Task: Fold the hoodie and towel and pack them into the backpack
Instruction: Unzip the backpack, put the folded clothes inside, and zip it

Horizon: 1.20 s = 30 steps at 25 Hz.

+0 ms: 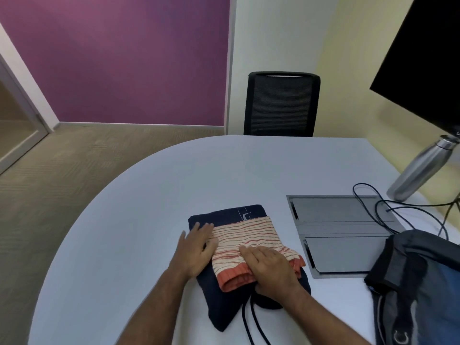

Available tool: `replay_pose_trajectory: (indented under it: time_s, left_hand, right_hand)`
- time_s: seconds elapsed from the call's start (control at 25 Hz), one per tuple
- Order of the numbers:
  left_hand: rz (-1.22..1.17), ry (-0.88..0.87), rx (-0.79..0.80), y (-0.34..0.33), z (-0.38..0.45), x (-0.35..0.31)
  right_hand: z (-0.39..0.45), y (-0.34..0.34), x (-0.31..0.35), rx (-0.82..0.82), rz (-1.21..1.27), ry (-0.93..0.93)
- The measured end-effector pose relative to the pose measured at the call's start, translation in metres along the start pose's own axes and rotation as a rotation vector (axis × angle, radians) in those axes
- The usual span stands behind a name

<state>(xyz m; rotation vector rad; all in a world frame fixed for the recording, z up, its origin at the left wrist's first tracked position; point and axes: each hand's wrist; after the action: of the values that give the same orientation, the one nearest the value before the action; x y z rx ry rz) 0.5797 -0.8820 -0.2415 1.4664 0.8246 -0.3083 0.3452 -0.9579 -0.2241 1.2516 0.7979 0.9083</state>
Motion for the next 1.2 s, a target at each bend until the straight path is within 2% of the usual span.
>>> replay_pose_trajectory:
  time_s: [0.12,0.24,0.52,0.84,1.04,1.2]
  left_hand:
    - [0.101,0.097,-0.15,-0.003,-0.014,-0.007]
    - [0.188,0.095,-0.157,-0.006,-0.032,-0.032]
    - [0.32,-0.14,-0.113,-0.024,-0.046,-0.116]
    - [0.273,-0.428,-0.113,-0.05,-0.058,-0.228]
    - [0.309,-0.599,-0.031,-0.094,-0.081,-0.286]
    - [0.308,-0.748,0.104,-0.145,-0.108,-0.325]
  right_hand:
    - [-0.019,0.03,-0.008,-0.025,-0.023,-0.094]
    - [-0.043,0.061,-0.017,-0.066,-0.046,-0.198]
    - [-0.127,0.13,-0.028,-0.145,-0.183,-0.343]
    - [-0.236,0.21,-0.038,-0.268,-0.322,-0.559]
    - [-0.319,0.244,-0.042,-0.317,-0.387,-0.719]
    - [-0.388,0.252,-0.04,-0.315,-0.444,-0.844]
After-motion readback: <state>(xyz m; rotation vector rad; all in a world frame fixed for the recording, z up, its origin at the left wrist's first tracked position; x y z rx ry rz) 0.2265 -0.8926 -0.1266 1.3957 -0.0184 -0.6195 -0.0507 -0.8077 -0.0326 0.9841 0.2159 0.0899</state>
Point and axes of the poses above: each hand's wrist, its own z-axis towards the middle knuckle, its own y-axis out of the back of the hand, x = y × z, and after that the axes turned 3 degrees about -z, right-handed
